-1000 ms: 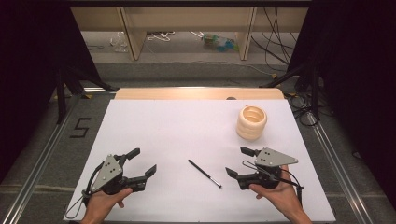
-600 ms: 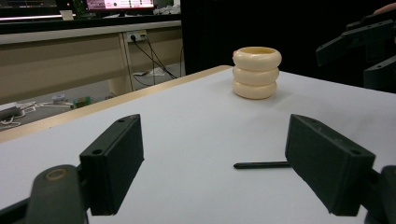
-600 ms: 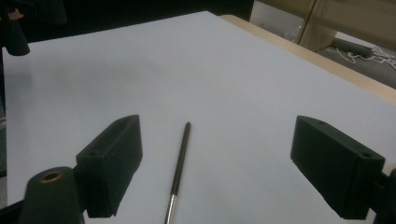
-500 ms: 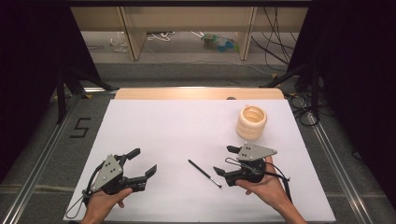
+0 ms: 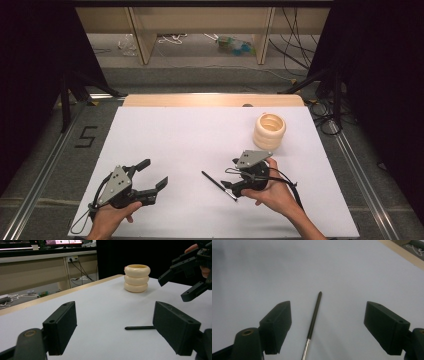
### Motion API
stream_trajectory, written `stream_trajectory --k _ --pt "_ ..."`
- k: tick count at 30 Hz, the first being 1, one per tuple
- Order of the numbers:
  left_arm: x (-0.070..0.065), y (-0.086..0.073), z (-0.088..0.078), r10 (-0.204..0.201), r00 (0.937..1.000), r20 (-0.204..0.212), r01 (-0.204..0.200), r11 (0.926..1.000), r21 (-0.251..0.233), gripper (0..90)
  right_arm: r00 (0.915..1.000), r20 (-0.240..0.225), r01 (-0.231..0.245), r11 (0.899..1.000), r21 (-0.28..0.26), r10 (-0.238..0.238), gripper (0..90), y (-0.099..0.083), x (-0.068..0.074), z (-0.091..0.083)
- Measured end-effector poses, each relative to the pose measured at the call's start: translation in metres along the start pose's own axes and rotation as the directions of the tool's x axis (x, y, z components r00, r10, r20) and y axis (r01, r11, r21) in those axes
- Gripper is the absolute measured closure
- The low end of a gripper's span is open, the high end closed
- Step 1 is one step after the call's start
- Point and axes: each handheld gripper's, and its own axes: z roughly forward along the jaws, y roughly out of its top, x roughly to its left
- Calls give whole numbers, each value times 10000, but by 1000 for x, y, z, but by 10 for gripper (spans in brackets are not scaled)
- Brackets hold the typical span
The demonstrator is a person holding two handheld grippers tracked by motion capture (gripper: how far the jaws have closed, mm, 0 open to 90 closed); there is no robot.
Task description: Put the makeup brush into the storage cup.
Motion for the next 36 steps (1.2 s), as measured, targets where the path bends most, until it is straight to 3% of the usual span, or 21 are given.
stream_trajectory --k 9,17,28,31,36 --pt "0 0 0 2 10000 -17 -1 10000 58 194 9999 -21 124 9984 553 -123 241 6 -1 12" --pt "1 0 0 145 9999 0 -145 9998 127 195 9995 -195 -225 9867 1610 259 241 9 -2 25" --pt "0 0 0 53 10000 -10 -53 9999 133 195 9997 -213 144 9753 2204 -99 244 12 0 37" --pt "1 0 0 153 9999 -7 -153 9998 121 195 9990 -440 200 9718 2350 -99 242 13 0 39" --pt "1 0 1 172 9999 -4 -172 9998 117 195 9993 -338 212 9664 2561 -130 239 13 -1 43"
